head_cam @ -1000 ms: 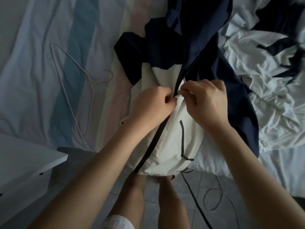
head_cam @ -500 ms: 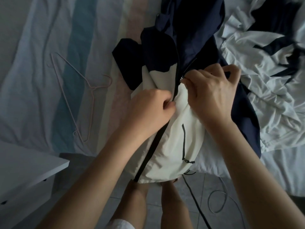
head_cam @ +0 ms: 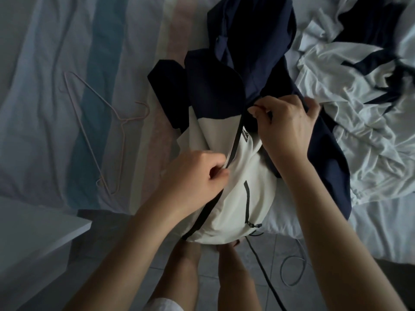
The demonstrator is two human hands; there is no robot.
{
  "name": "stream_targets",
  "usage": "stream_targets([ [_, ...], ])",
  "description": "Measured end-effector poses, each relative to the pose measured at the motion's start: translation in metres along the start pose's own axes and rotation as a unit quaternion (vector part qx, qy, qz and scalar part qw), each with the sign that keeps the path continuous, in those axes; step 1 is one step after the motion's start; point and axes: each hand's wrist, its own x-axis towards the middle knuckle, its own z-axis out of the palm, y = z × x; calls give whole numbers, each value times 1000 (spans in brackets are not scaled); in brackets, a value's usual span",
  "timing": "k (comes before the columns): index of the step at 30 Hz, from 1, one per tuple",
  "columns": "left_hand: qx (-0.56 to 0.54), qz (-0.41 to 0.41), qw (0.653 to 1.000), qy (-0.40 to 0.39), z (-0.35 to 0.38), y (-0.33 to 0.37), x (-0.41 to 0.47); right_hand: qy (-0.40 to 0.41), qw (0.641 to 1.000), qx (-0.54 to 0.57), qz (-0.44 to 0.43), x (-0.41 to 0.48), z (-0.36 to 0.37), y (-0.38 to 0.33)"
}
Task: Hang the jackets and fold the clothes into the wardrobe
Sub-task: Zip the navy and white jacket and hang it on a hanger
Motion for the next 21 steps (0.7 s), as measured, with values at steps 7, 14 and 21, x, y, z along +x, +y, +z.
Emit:
stream_targets([
  [7, -17, -22, 993, -111, 12, -14, -31, -281, 716, 521, 370, 20, 18, 4],
  [14, -13, -71, 982, -175, 5, -27, -25, -254, 621, 612, 418, -11, 60, -15],
  [21, -316, -374, 853, 182, 11, -52, 58, -386, 684, 568, 247, -82, -8, -12],
])
